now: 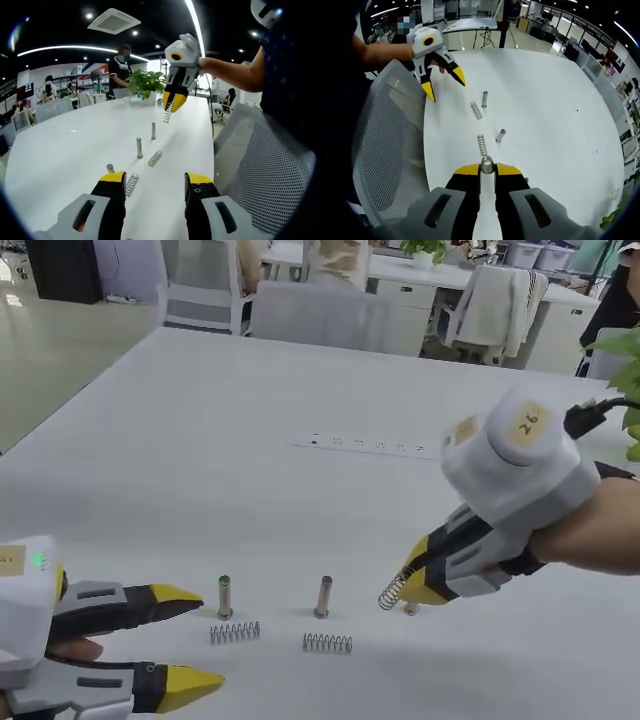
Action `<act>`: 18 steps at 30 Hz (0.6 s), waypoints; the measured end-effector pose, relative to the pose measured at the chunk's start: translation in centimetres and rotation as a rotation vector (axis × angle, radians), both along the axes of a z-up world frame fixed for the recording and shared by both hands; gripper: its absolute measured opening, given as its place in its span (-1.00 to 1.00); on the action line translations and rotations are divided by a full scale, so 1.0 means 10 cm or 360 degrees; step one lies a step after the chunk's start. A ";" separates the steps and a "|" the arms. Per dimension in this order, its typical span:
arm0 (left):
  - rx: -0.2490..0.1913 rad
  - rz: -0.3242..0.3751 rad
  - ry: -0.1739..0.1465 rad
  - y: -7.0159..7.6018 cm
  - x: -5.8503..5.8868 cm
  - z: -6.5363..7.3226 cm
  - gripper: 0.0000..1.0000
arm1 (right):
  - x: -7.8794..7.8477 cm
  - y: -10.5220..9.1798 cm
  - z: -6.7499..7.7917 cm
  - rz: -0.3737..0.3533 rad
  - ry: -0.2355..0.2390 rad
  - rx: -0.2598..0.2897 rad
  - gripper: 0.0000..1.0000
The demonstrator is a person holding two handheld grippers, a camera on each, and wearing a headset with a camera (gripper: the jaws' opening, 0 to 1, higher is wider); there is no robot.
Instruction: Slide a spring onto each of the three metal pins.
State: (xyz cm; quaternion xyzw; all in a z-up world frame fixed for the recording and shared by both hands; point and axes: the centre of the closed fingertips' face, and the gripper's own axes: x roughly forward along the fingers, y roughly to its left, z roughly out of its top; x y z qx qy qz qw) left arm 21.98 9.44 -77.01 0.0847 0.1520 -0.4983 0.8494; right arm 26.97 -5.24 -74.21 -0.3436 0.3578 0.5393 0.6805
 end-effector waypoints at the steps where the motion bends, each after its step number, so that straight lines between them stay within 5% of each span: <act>1: -0.0004 0.0010 0.0001 0.01 0.00 0.00 -0.18 | 0.02 -0.02 0.01 -0.0004 0.0000 -0.0005 -0.85; 18: -0.0025 0.0062 0.0007 0.03 0.00 -0.04 -0.13 | 0.31 -0.25 0.07 -0.0081 -0.0024 -0.0079 -0.85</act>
